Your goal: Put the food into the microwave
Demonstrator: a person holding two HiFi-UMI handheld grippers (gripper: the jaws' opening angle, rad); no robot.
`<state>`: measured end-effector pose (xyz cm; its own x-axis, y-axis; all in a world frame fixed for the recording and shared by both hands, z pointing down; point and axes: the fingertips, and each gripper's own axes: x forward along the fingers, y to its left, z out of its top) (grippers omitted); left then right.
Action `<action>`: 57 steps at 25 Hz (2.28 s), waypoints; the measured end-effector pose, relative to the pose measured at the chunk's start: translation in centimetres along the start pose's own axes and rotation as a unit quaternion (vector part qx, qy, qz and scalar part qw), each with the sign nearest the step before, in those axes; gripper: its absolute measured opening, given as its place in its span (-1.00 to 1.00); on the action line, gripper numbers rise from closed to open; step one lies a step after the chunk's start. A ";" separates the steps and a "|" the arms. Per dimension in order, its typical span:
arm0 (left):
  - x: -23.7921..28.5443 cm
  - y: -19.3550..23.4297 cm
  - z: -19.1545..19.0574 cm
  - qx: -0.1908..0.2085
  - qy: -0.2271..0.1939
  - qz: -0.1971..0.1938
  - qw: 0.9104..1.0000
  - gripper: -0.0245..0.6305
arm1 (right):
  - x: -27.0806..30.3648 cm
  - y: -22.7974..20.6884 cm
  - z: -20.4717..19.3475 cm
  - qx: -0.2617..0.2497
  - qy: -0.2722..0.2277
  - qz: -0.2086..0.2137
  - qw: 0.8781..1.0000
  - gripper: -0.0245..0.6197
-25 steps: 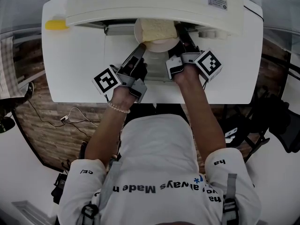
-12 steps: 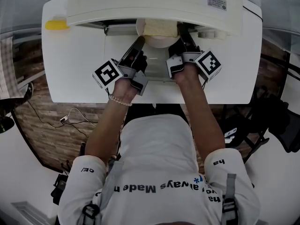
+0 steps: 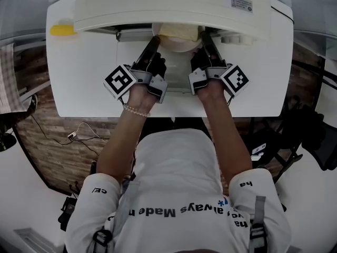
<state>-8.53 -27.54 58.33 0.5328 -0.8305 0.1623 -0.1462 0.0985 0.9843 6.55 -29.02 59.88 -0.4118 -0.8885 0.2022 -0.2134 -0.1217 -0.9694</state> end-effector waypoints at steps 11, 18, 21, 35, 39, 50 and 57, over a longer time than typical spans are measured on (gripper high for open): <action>0.7 0.8 0.6 0.001 -0.003 0.012 1.000 -0.87 | -2.0 0.3 -4.9 0.006 0.052 -0.019 0.998 -0.72; 1.2 1.3 0.7 0.003 0.005 0.023 1.000 -0.87 | -0.7 0.2 -4.3 0.013 0.047 -0.029 0.998 -0.84; 2.2 1.8 1.5 0.008 0.009 0.028 1.000 -0.87 | 0.5 -0.1 -4.1 0.017 0.044 -0.033 0.998 -0.84; 4.4 1.4 3.4 0.012 0.007 0.027 1.000 -0.87 | 3.4 0.6 -3.3 0.026 0.035 -0.020 0.999 -0.85; 4.8 1.5 3.9 0.020 0.006 0.030 0.999 -0.86 | 4.0 0.6 -3.2 0.028 0.035 -0.023 0.999 -0.85; 4.3 1.5 4.0 0.035 0.007 0.037 0.999 -0.86 | 4.6 0.4 -2.7 0.015 0.035 -0.027 0.999 -0.84; 2.5 1.2 3.6 0.044 0.002 0.048 0.998 -0.64 | 2.5 0.1 -2.3 -0.012 0.042 -0.046 0.998 -0.79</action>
<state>-10.39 -31.47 59.67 0.5163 -0.8170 0.2568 -0.2689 0.1300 0.9544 3.47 -30.29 60.65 -0.4625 -0.8338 0.3014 -0.2749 -0.1884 -0.9428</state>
